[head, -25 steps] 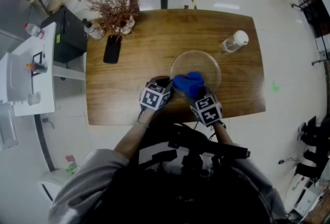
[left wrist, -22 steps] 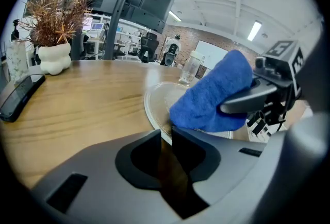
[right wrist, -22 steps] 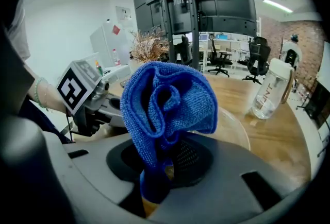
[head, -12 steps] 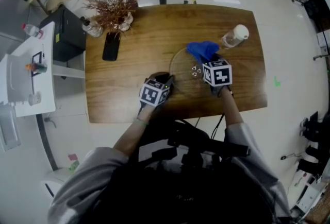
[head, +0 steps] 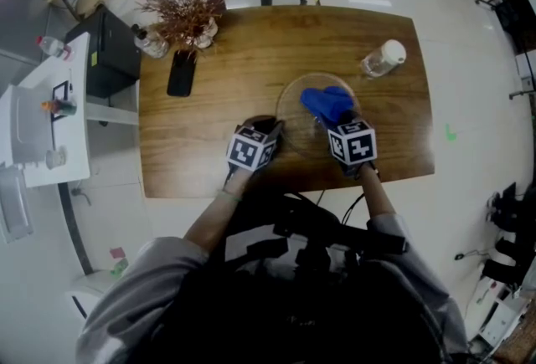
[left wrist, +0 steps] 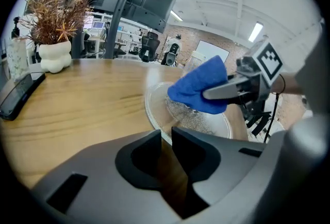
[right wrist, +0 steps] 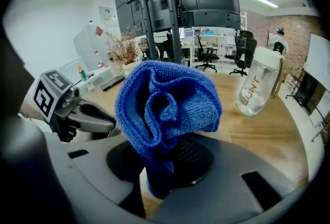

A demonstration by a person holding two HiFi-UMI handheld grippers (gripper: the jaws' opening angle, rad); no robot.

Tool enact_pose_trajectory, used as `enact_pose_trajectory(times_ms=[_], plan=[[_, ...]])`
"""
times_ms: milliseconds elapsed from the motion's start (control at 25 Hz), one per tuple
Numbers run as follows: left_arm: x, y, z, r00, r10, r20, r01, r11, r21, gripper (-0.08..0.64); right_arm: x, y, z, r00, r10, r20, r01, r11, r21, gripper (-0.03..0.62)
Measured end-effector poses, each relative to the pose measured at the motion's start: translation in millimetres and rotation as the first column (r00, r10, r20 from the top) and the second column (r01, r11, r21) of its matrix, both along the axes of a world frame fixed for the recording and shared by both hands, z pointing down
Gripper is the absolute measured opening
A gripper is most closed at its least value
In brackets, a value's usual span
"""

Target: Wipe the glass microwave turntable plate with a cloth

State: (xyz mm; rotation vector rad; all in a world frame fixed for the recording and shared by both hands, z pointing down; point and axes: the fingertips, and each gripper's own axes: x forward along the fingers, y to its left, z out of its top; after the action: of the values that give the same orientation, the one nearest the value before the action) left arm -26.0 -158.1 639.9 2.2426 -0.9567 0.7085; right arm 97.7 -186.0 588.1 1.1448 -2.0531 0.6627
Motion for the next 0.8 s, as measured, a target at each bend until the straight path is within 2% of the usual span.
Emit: enact_pose_trajectory(times_ms=[240,480,640,800], plan=[[1,0,1,1.000,0.000,-0.004,0.000,1.000,-0.001,0.063,-20,73,0,0.993,-0.099,0.064,0.103,0.993,-0.063,0.100],[3,3,-3,1.000,0.006,-0.005,-0.006,1.000,-0.013,0.063,-32,126,-1,0.987,-0.079,0.139,0.096,0.988,-0.119,0.100],[4,2,-4,1.000,0.005,-0.004,-0.005,1.000,-0.005,0.063,-27,128,3,0.985,-0.036,0.168,0.058,0.991,-0.124,0.100],[3,3,-4,1.000,0.005,-0.005,-0.006,1.000,-0.005,0.063,-18,101,-11,0.985,-0.014,0.174,0.028,0.996,-0.082,0.100]])
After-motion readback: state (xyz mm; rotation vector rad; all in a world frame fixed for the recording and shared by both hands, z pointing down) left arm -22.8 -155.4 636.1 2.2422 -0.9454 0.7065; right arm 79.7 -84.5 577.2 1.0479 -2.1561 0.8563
